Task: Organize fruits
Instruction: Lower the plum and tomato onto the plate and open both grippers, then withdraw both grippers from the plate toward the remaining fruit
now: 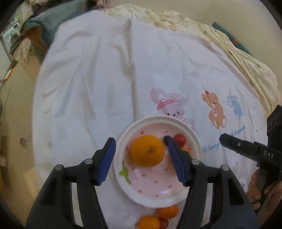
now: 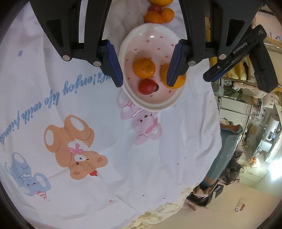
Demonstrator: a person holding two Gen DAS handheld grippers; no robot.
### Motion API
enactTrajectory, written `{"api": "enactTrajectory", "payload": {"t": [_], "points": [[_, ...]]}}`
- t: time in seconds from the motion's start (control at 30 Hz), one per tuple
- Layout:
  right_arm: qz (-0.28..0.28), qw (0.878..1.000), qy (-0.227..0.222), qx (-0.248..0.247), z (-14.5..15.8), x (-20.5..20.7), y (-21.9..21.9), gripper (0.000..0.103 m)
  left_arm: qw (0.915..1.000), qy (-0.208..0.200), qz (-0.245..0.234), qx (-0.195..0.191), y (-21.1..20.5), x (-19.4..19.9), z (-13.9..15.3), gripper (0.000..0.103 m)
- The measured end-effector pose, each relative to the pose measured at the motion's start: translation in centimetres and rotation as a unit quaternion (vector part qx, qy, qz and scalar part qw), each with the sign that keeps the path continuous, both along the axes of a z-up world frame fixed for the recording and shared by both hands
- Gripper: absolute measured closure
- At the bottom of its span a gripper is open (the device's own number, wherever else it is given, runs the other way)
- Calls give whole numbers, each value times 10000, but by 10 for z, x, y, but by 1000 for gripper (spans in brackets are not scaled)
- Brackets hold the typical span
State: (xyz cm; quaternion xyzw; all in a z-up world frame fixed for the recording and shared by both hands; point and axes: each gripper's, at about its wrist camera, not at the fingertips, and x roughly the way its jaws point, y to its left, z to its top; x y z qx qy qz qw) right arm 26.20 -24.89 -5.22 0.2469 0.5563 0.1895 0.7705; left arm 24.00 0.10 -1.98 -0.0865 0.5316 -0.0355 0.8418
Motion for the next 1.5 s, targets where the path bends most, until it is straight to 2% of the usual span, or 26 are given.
{"api": "enactTrajectory", "payload": {"t": [0.47, 0.6, 0.77, 0.83, 0.87, 0.93, 1.07, 1.13, 1.2, 1.3, 1.43, 1.5], "points": [[108, 9999, -28, -109, 18, -59, 6, 48, 10000, 42, 44, 63, 6, -85, 14, 45], [132, 9998, 29, -137, 17, -78, 11, 48, 9996, -120, 152, 190, 13, -111, 16, 45], [255, 9990, 21, -372, 15, -106, 21, 48, 9993, -160, 299, 130, 20, -138, 14, 45], [306, 9987, 29, -412, 13, -116, 25, 41, 9991, -183, 362, 121, 22, -148, 13, 37], [339, 9984, 29, -442, 12, -122, 27, 40, 9989, -211, 401, 85, 24, -154, 12, 26], [413, 9980, 26, -485, 11, -133, 32, 39, 9986, -275, 448, 71, 25, -163, 13, 22], [610, 9965, 108, -563, 6, -152, 44, 38, 9989, -245, 412, -9, 23, -174, 10, 21], [702, 9956, 183, -598, 2, -159, 50, 31, 9989, -262, 395, -67, 22, -180, 9, 21], [838, 9938, 292, -669, -5, -167, 59, 30, 9988, -287, 384, -74, 22, -183, 8, 21], [1140, 9897, 494, -707, -16, -176, 77, 29, 9983, -284, 483, -172, 26, -184, 8, 21], [1391, 9846, 711, -780, -30, -179, 98, 22, 9974, -250, 651, -205, 32, -186, 7, 21], [1498, 9813, 824, -883, -40, -178, 108, 22, 9970, -208, 714, -213, 35, -186, 5, 21]]}}
